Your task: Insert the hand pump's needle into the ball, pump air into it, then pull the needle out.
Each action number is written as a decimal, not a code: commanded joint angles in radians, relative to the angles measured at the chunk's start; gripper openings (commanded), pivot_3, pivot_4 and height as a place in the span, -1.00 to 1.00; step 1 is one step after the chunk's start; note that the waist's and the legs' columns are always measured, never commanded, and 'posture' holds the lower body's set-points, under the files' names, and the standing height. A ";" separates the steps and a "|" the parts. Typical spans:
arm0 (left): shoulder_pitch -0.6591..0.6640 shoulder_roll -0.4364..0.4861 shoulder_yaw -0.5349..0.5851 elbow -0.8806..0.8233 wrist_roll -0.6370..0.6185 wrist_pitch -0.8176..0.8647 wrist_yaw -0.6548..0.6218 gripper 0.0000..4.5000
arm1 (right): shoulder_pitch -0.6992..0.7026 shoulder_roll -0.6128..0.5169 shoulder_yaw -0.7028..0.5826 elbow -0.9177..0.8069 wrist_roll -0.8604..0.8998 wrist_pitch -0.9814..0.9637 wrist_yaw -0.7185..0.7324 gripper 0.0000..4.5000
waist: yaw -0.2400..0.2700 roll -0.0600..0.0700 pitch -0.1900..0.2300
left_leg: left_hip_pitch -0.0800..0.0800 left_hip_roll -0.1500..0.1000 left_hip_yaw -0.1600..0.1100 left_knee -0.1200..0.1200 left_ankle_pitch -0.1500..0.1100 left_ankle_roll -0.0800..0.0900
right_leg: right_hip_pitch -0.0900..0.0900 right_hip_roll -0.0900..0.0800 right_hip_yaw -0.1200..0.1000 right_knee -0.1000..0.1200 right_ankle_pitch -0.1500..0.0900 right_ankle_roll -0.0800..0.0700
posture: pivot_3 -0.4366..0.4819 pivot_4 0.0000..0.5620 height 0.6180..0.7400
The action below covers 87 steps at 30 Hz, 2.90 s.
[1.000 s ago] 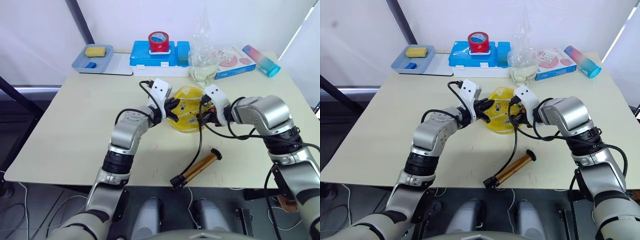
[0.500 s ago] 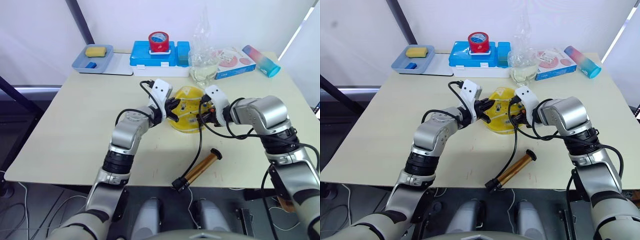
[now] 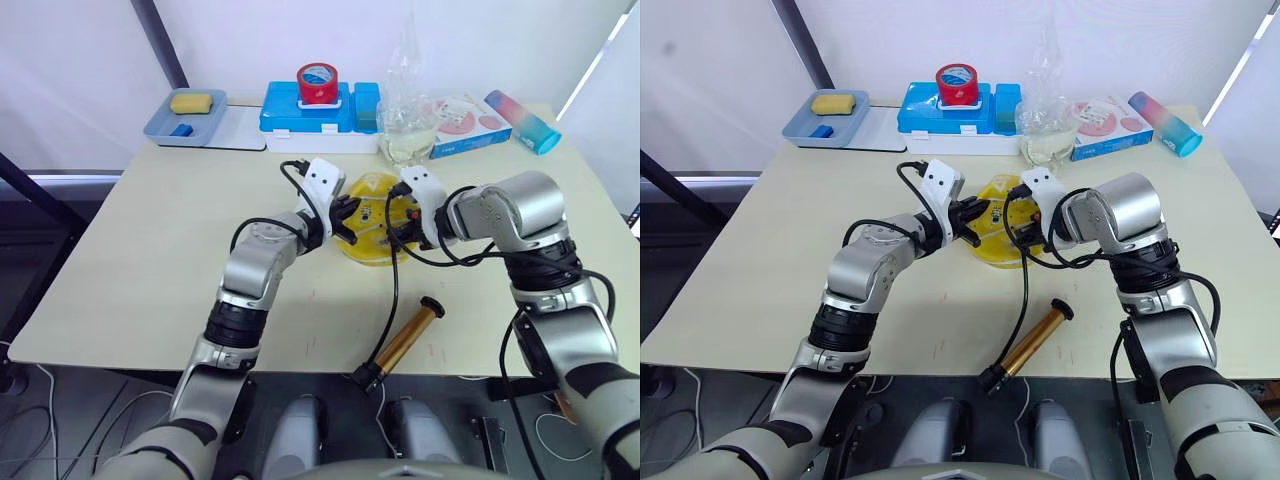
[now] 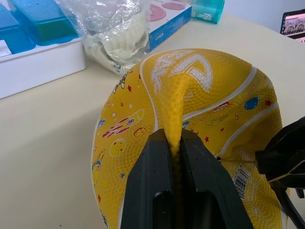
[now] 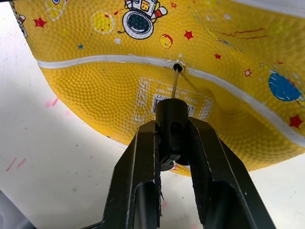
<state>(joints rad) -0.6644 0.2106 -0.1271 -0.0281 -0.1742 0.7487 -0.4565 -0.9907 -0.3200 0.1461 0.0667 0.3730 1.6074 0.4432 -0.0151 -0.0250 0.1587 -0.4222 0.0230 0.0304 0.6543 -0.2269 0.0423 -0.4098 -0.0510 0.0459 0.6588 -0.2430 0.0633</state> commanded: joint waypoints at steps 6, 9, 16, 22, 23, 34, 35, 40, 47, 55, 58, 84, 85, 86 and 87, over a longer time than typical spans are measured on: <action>0.008 -0.031 -0.065 -0.013 -0.012 0.001 -0.048 -1.00 | -0.060 0.074 -0.061 0.036 0.003 -0.015 -0.025 -0.87 | -0.002 0.000 0.000 | 0.000 0.000 0.000 0.000 0.000 0.000 | 0.000 0.000 0.000 0.000 0.000 0.000 | -0.05 -0.47 0.99; 0.009 -0.031 -0.068 -0.012 -0.011 0.000 -0.054 -1.00 | -0.068 0.093 -0.079 0.070 -0.005 -0.025 -0.040 -0.87 | -0.003 0.000 0.000 | 0.000 0.000 0.000 0.000 0.000 0.000 | 0.000 0.000 0.000 0.000 0.000 0.000 | -0.05 -0.47 0.99; 0.014 -0.032 -0.079 -0.009 -0.007 -0.005 -0.067 -1.00 | -0.078 0.151 -0.139 0.136 -0.018 -0.038 -0.069 -0.87 | -0.005 0.000 0.000 | 0.000 0.000 0.000 0.000 0.000 0.000 | 0.000 0.000 0.000 0.000 0.000 0.000 | -0.05 -0.47 0.99; 0.024 -0.042 -0.090 -0.011 -0.009 0.001 -0.077 -1.00 | -0.096 0.190 -0.162 0.189 -0.041 -0.081 -0.092 -0.87 | -0.015 0.000 -0.001 | 0.001 0.000 -0.001 0.000 0.000 0.000 | 0.000 0.000 0.000 0.000 0.000 0.000 | -0.05 -0.47 0.99; 0.026 -0.043 -0.093 -0.014 -0.010 0.003 -0.081 -1.00 | -0.098 0.194 -0.168 0.197 -0.043 -0.084 -0.096 -0.87 | -0.017 0.000 -0.001 | 0.002 0.000 -0.001 0.000 0.000 0.000 | 0.001 0.000 0.000 0.000 0.000 0.000 | -0.05 -0.47 0.99; 0.039 -0.063 -0.071 -0.011 -0.013 0.017 -0.059 -1.00 | -0.065 0.188 -0.144 0.180 -0.040 -0.135 -0.075 -0.87 | -0.026 0.000 -0.002 | 0.004 0.000 -0.001 -0.001 0.000 0.000 | 0.003 0.000 0.000 0.000 0.000 0.000 | -0.05 -0.47 0.99; 0.036 -0.063 -0.064 -0.004 -0.008 0.020 -0.051 -1.00 | -0.060 0.183 -0.141 0.173 -0.041 -0.140 -0.074 -0.87 | -0.026 0.000 -0.002 | 0.004 0.000 -0.001 -0.001 0.000 0.000 | 0.003 0.000 0.000 0.000 0.000 0.000 | -0.05 -0.47 0.99; 0.014 -0.084 -0.005 0.035 0.000 0.025 -0.008 -1.00 | 0.015 0.127 -0.097 0.054 -0.037 -0.147 -0.054 -0.87 | -0.023 0.000 -0.002 | 0.004 0.000 -0.001 -0.001 0.000 0.000 | 0.003 0.000 0.000 0.000 0.000 0.000 | -0.05 -0.47 0.99; 0.000 -0.103 0.022 0.069 0.020 0.016 0.021 -1.00 | 0.102 0.050 -0.009 -0.072 -0.042 -0.195 -0.025 0.54 | 0.004 0.000 -0.002 | -0.001 -0.001 -0.005 -0.001 0.000 0.000 | 0.002 -0.002 -0.004 -0.002 0.000 0.000 | -0.05 -0.47 0.99; -0.006 -0.089 0.017 0.103 0.032 -0.024 0.022 -1.00 | 0.251 -0.080 0.078 -0.179 -0.090 -0.427 0.005 0.72 | 0.010 0.000 -0.002 | -0.006 -0.002 -0.008 0.000 0.001 -0.001 | 0.001 -0.004 -0.006 -0.007 0.001 0.003 | -0.05 -0.47 0.99; -0.007 -0.093 0.017 0.108 0.031 -0.031 0.024 -1.00 | 0.306 -0.088 0.046 -0.226 -0.082 -0.472 -0.003 0.72 | 0.012 0.000 -0.002 | -0.007 -0.002 -0.010 0.000 0.003 -0.003 | 0.001 -0.004 -0.008 -0.007 0.001 0.002 | -0.05 -0.47 0.99; 0.000 -0.097 0.011 0.116 0.031 -0.043 0.021 -1.00 | 0.427 0.138 -0.270 -0.351 0.067 -0.318 -0.167 0.72 | 0.025 0.000 -0.001 | -0.008 -0.002 -0.011 0.000 0.003 -0.003 | 0.001 -0.003 -0.009 -0.008 0.001 0.002 | -0.05 -0.47 0.99; 0.000 -0.097 0.011 0.117 0.031 -0.043 0.021 -1.00 | 0.424 0.141 -0.275 -0.345 0.069 -0.320 -0.171 0.72 | 0.025 0.000 -0.001 | -0.008 -0.002 -0.011 0.000 0.003 -0.003 | 0.001 -0.003 -0.009 -0.008 0.001 0.002 | -0.05 -0.47 0.99; 0.001 -0.096 0.010 0.117 0.031 -0.044 0.021 -1.00 | 0.422 0.141 -0.277 -0.340 0.070 -0.324 -0.173 0.72 | 0.025 0.000 -0.001 | -0.008 -0.002 -0.011 0.000 0.003 -0.003 | 0.001 -0.003 -0.009 -0.008 0.001 0.002 | -0.05 -0.47 0.99; 0.002 -0.096 0.009 0.117 0.032 -0.045 0.020 -1.00 | 0.419 0.141 -0.278 -0.337 0.071 -0.328 -0.175 0.72 | 0.025 0.000 -0.001 | -0.008 -0.002 -0.011 0.000 0.003 -0.003 | 0.001 -0.003 -0.009 -0.008 0.001 0.002 | -0.05 -0.47 0.99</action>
<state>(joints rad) -0.6788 0.1164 -0.0979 0.0603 -0.1437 0.6915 -0.4393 -0.5524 -0.1784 -0.1046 -0.2544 0.4341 1.2977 0.2738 0.0103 -0.0246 0.1573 -0.4300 0.0204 0.0196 0.6546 -0.2240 0.0390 -0.4090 -0.0541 0.0370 0.6511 -0.2418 0.0657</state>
